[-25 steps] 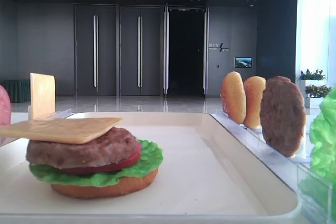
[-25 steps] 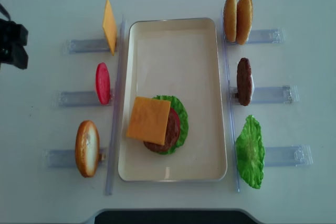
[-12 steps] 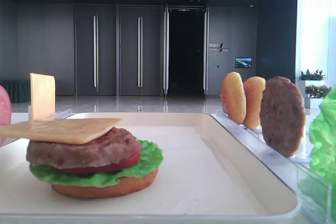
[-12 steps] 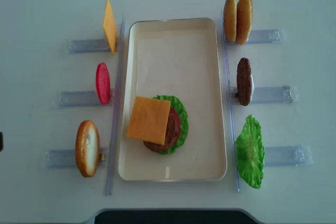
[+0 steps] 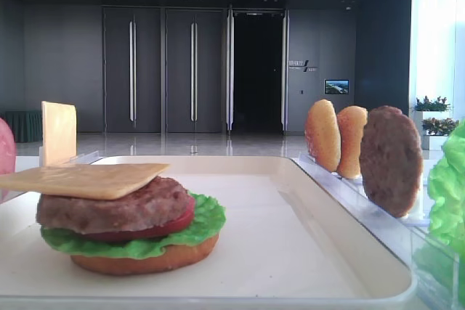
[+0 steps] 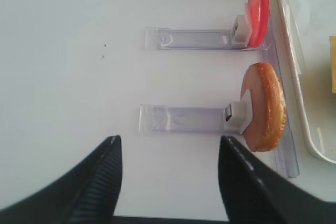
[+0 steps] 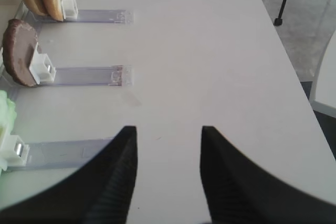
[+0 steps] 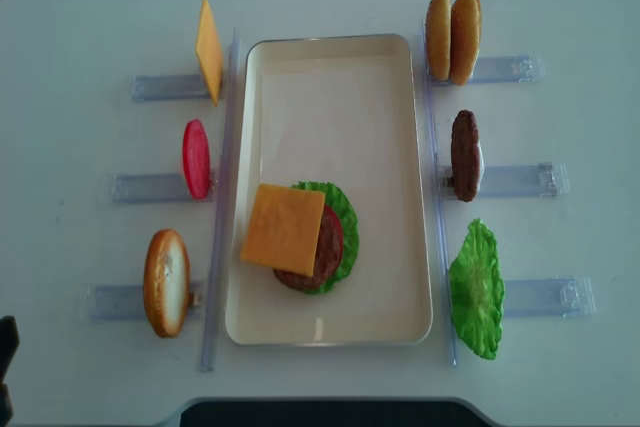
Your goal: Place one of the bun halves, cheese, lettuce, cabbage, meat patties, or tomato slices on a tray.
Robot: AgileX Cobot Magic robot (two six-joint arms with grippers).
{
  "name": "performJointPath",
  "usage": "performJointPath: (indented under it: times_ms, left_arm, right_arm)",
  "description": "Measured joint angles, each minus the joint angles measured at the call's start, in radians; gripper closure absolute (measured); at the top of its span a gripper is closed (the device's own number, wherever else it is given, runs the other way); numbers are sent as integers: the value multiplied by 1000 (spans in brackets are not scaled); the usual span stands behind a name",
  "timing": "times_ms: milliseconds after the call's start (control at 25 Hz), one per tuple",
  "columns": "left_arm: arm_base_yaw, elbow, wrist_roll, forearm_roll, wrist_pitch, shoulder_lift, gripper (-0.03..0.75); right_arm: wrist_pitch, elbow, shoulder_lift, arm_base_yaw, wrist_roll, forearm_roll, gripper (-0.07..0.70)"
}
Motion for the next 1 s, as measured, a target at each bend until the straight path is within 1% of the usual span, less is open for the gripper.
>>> performJointPath:
  times_ms: [120, 240, 680, 840, 1000]
  left_arm:
    - [0, 40, 0, 0, -25, -48, 272]
    - [0, 51, 0, 0, -33, -76, 272]
    - [0, 52, 0, 0, -35, -97, 272]
    - [0, 53, 0, 0, -35, -160, 273]
    - [0, 53, 0, 0, -35, -178, 311]
  right_arm:
    - [0, 0, 0, 0, 0, 0, 352]
    - [0, 0, 0, 0, 0, 0, 352]
    - [0, 0, 0, 0, 0, 0, 352]
    - [0, 0, 0, 0, 0, 0, 352]
    - [0, 0, 0, 0, 0, 0, 352]
